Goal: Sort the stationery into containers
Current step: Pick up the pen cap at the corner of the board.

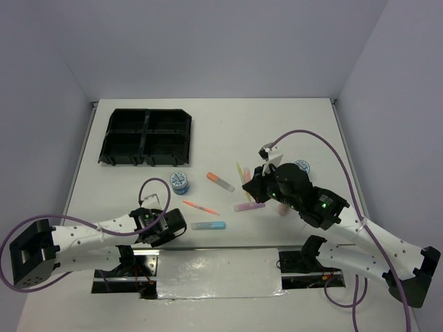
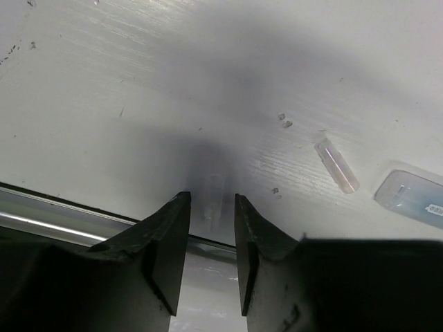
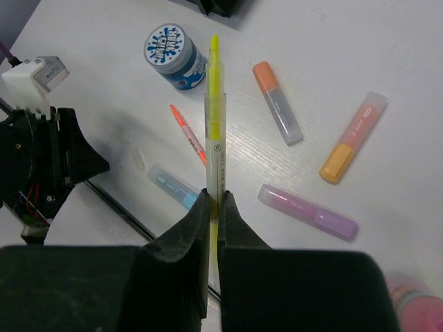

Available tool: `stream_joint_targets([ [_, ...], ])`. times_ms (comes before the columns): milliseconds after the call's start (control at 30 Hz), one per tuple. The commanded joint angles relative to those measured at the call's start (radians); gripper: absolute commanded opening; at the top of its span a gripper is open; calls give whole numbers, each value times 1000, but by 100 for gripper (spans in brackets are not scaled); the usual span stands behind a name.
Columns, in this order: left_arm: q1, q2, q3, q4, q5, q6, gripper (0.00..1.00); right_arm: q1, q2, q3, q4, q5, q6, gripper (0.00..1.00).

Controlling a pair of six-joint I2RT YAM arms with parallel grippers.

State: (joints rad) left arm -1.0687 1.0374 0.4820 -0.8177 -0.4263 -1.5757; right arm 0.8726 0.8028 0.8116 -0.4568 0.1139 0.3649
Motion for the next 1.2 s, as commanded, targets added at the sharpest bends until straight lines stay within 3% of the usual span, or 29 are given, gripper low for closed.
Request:
stream_joint_targets([
  [0,-5,9,-28,18,12,-15,43,6,-5,12,52,-8,-15,0],
  [333,-7,41,-40,43,27,-7,32,6,-22,3,52,-10,-15,0],
  [833,-8,191,17,9,110,63,33,5,-109,-2,33,9,-24,0],
  [1067,-17,179,-6,49,146,48,34,6,-125,8,23,12,-41,0],
  [1167,-19,173,-26,69,158,46,25,5,-134,3,23,13,-43,0],
])
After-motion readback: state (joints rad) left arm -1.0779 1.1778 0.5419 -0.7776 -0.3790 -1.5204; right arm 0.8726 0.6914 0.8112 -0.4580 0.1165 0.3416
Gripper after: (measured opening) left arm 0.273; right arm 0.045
